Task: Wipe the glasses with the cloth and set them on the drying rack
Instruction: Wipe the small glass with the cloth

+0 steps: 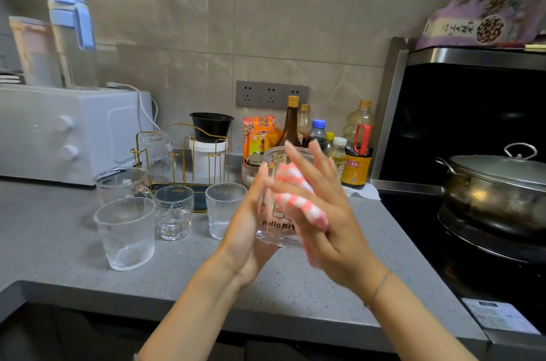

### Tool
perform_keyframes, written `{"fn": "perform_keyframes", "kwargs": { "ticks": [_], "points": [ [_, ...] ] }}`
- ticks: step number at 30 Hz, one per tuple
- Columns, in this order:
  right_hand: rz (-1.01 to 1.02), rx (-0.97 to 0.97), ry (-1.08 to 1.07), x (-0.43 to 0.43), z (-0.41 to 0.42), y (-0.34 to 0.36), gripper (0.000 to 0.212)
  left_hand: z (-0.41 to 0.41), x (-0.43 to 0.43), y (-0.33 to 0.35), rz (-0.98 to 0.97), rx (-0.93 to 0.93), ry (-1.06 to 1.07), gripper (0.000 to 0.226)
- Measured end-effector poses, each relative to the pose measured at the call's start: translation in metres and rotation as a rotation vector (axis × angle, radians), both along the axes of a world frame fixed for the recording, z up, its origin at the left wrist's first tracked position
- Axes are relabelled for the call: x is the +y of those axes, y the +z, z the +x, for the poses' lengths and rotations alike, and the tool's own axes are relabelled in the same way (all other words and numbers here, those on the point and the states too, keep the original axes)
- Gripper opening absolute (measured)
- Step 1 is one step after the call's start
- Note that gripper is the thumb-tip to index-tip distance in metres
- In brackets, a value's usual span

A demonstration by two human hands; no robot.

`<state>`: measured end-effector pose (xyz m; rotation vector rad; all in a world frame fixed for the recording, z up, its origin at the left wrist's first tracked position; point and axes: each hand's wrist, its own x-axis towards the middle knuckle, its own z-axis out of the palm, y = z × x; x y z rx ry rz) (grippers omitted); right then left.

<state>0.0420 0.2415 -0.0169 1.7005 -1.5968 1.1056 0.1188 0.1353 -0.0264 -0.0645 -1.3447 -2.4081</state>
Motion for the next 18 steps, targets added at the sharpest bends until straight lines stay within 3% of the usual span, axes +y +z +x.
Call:
{"fn": "perform_keyframes", "kwargs": {
  "ticks": [7,12,18],
  "points": [
    [-0.037,-0.065,-0.031,-0.001,-0.012,0.014,0.044,0.004,0.001,-0.004,0.026,-0.038,-0.068,0.058],
    [-0.025,-0.109,-0.027,-0.001,-0.005,-0.001,0.047,0.005,0.009,-0.002,0.003,0.003,-0.018,0.046],
    [0.047,-0.04,0.045,0.002,0.005,-0.031,0.044,-0.003,0.012,-0.002,0.111,0.039,-0.028,0.041]
  ]
}}
